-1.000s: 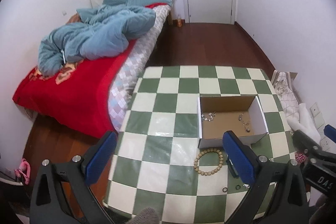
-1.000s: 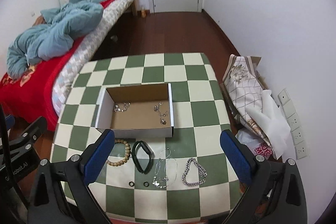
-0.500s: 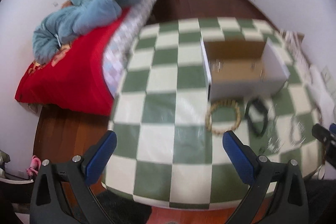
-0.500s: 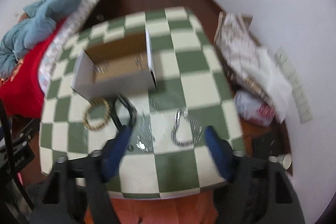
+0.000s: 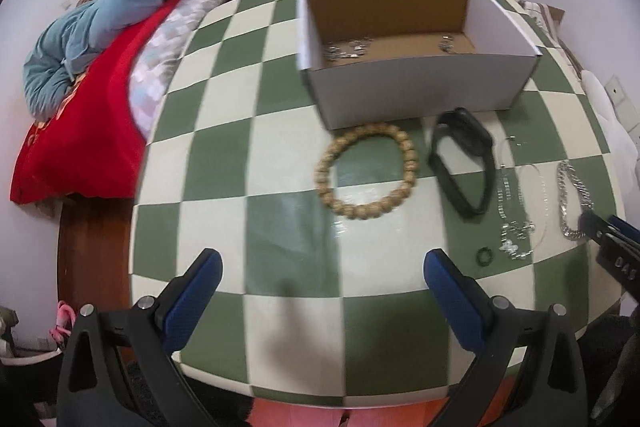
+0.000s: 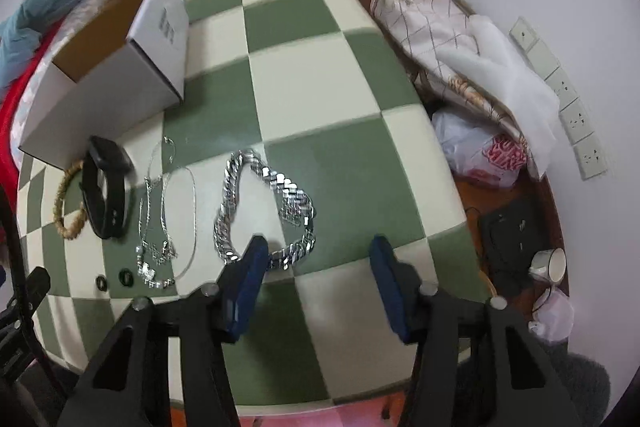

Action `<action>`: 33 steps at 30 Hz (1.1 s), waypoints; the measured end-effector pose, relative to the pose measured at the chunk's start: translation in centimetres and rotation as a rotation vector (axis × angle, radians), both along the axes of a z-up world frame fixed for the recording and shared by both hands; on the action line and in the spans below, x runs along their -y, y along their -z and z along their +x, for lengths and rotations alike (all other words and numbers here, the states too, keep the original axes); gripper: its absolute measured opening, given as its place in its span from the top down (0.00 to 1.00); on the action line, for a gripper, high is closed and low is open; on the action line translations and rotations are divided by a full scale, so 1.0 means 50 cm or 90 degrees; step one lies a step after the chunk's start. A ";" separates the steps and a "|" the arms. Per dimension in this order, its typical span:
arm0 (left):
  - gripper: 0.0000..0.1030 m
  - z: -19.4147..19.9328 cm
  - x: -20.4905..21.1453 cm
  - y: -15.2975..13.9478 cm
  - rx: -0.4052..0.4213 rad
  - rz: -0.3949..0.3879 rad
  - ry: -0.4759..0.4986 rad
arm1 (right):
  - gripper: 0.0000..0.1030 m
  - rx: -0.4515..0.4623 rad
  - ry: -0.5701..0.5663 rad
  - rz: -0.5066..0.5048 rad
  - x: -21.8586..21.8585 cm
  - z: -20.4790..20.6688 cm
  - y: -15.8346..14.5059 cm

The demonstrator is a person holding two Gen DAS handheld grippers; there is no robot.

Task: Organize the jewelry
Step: 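Grasp the thick silver chain bracelet with the right gripper while the left gripper grasps a thin silver necklace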

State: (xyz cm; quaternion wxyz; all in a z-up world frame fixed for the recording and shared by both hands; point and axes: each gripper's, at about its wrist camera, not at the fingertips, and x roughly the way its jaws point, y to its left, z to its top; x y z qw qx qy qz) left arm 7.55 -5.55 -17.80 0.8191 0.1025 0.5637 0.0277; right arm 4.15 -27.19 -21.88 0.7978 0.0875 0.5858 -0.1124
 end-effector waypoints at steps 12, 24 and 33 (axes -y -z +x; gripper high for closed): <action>0.01 -0.030 0.142 0.017 -0.021 -0.029 0.110 | 0.97 0.006 0.011 0.021 0.088 -0.037 -0.006; 0.05 -0.005 0.243 0.057 -0.048 -0.042 0.173 | 0.97 0.008 0.025 0.065 0.115 -0.052 -0.006; 0.12 0.015 0.254 0.077 -0.064 -0.042 0.184 | 0.97 0.011 0.042 0.075 0.125 -0.054 -0.007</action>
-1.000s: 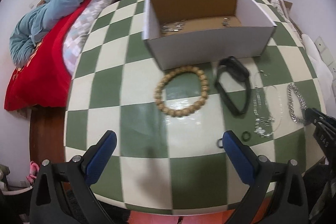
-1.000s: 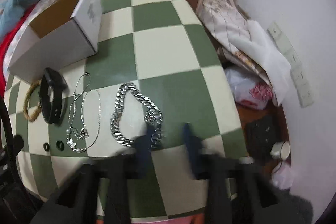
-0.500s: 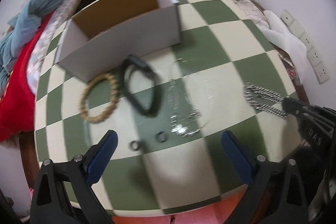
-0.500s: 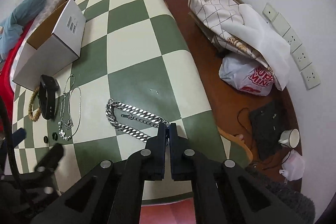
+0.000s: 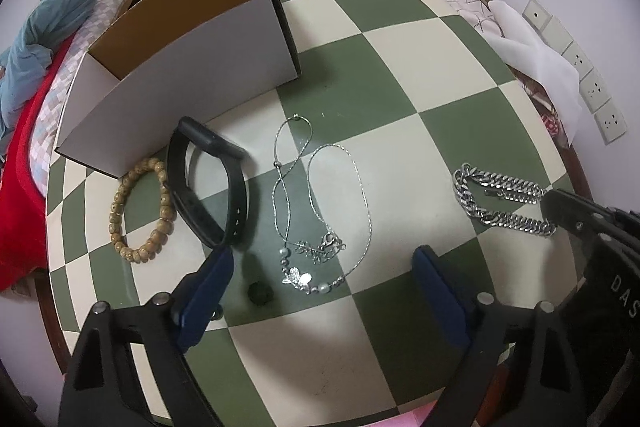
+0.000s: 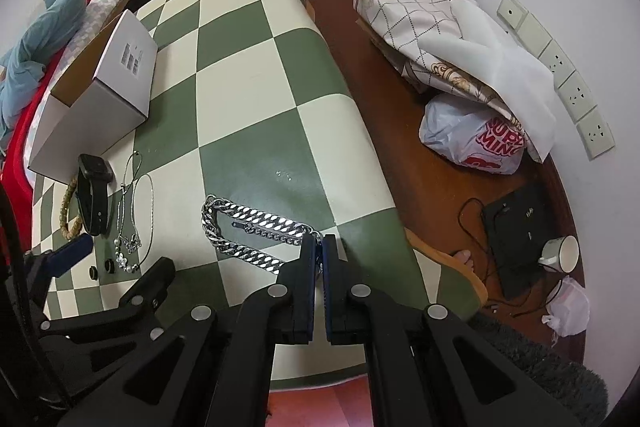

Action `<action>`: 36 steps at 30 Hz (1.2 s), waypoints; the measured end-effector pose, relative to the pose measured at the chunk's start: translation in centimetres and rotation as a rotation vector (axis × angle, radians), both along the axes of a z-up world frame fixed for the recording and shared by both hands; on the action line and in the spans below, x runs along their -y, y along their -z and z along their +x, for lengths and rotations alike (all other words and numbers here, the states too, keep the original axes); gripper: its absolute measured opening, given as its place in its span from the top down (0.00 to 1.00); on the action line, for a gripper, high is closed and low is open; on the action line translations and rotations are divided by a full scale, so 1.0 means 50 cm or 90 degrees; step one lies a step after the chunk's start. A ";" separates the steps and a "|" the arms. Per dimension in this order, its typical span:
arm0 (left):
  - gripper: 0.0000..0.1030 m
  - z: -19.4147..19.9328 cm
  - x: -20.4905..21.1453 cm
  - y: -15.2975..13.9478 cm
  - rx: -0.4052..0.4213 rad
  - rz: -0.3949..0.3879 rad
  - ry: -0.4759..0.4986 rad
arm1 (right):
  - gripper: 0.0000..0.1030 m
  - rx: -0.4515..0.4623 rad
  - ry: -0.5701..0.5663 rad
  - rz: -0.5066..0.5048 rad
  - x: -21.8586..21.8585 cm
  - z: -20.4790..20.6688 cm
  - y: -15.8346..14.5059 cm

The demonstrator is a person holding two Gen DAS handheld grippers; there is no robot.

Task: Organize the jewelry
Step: 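Grasp the thick silver chain bracelet with the right gripper while the left gripper grasps a thin silver necklace, then carry the bracelet and necklace into the white box and open both grippers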

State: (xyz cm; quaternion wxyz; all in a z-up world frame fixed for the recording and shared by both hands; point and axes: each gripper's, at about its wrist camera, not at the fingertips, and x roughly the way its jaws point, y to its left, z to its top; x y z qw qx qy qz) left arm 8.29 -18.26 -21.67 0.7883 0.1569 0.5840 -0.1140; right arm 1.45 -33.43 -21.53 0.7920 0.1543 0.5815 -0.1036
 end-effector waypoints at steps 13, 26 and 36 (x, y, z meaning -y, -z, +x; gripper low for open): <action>0.44 0.012 -0.004 -0.003 -0.014 -0.050 0.002 | 0.97 0.000 0.006 0.003 0.006 -0.001 0.000; 0.97 0.013 -0.053 -0.041 -0.059 -0.159 -0.048 | 0.97 0.012 0.012 0.031 0.004 -0.007 -0.011; 0.97 -0.001 -0.119 -0.143 -0.028 -0.213 -0.072 | 0.97 0.075 -0.012 0.083 -0.038 -0.011 -0.101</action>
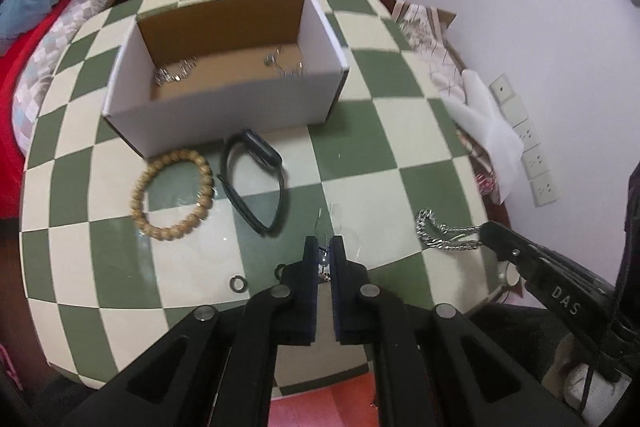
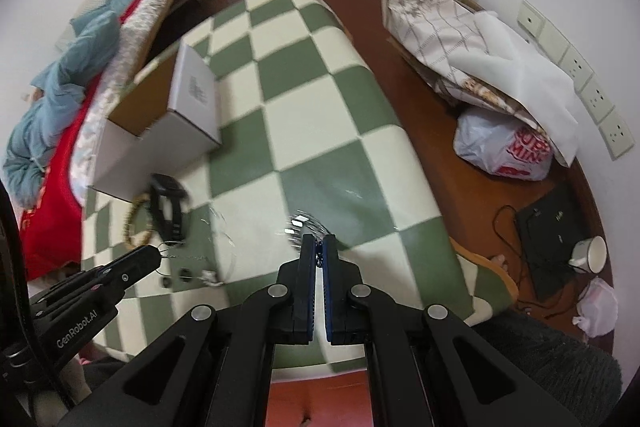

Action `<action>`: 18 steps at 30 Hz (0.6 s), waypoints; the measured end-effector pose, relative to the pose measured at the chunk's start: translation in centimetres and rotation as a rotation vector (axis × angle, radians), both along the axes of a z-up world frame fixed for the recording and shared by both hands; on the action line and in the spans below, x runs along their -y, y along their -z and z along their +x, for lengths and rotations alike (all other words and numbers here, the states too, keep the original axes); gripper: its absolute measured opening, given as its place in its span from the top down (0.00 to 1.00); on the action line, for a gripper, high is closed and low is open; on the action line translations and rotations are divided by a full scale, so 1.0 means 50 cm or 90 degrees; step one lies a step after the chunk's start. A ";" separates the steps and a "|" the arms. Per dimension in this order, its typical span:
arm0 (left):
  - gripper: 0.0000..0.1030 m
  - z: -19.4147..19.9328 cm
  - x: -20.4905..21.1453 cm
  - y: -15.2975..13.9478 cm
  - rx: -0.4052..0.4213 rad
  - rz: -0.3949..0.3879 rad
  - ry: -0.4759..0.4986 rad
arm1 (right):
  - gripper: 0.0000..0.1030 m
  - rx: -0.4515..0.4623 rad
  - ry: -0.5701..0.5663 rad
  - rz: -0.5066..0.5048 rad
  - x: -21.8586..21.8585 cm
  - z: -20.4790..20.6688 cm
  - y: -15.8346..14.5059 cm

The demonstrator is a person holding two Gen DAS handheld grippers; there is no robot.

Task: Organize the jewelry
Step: 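Carry the bracelet and necklace into the white box and open both grippers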

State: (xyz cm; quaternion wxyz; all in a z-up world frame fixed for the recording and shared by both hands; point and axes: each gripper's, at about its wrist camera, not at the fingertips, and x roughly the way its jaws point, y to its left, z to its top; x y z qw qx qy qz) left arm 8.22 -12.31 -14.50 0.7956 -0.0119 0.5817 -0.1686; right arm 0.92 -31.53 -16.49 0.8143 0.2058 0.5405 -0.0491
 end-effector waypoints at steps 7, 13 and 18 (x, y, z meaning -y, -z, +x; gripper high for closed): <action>0.97 0.004 -0.029 -0.076 0.037 -0.029 -0.007 | 0.97 0.038 -0.026 0.023 -0.030 0.014 -0.076; 0.97 0.012 -0.068 -0.159 0.073 -0.061 -0.016 | 0.97 0.070 -0.056 0.031 -0.059 0.032 -0.147; 0.97 0.027 -0.094 -0.229 0.111 -0.075 -0.017 | 0.97 0.099 -0.089 0.035 -0.093 0.057 -0.215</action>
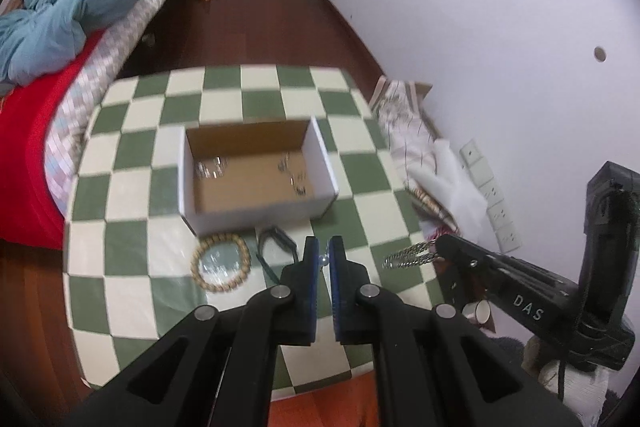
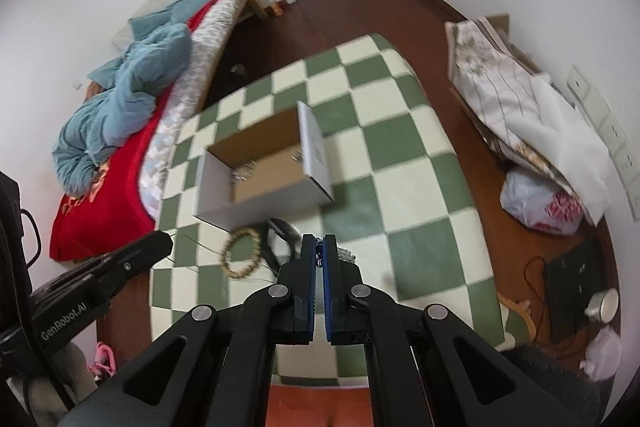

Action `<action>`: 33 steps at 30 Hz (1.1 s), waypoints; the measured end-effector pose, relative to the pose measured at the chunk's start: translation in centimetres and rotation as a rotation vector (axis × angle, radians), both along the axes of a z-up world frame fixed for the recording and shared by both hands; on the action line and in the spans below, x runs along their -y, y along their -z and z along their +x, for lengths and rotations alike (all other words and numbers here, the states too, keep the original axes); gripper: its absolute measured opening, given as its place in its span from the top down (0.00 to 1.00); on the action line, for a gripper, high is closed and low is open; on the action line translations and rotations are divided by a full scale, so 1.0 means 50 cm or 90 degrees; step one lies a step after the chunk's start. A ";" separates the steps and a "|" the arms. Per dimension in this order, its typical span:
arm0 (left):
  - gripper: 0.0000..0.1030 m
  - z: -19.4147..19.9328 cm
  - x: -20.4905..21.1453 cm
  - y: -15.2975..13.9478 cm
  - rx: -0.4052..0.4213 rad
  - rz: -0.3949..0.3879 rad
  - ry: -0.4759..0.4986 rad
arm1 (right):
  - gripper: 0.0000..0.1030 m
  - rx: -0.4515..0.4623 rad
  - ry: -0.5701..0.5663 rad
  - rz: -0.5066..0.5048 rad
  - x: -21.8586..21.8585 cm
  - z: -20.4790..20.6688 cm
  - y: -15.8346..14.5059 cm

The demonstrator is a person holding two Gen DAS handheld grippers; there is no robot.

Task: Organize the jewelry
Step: 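Carry the bracelet and necklace into the white box and open both grippers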

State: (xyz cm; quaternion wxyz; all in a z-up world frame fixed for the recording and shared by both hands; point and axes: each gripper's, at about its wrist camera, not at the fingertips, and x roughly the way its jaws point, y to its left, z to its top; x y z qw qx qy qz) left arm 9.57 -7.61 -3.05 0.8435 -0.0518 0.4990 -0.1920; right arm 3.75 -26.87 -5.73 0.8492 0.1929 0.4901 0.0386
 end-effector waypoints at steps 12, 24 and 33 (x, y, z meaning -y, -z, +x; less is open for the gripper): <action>0.97 0.083 -0.057 -0.156 0.101 -0.002 -0.008 | 0.97 0.090 -0.069 -0.017 -0.095 0.114 -0.180; 0.97 0.234 -0.096 -0.094 0.032 0.022 -0.041 | 0.97 0.022 -0.124 -0.030 -0.192 0.291 -0.133; 0.97 0.292 -0.112 0.090 -0.085 0.099 -0.082 | 0.97 -0.103 -0.141 -0.076 -0.215 0.375 0.038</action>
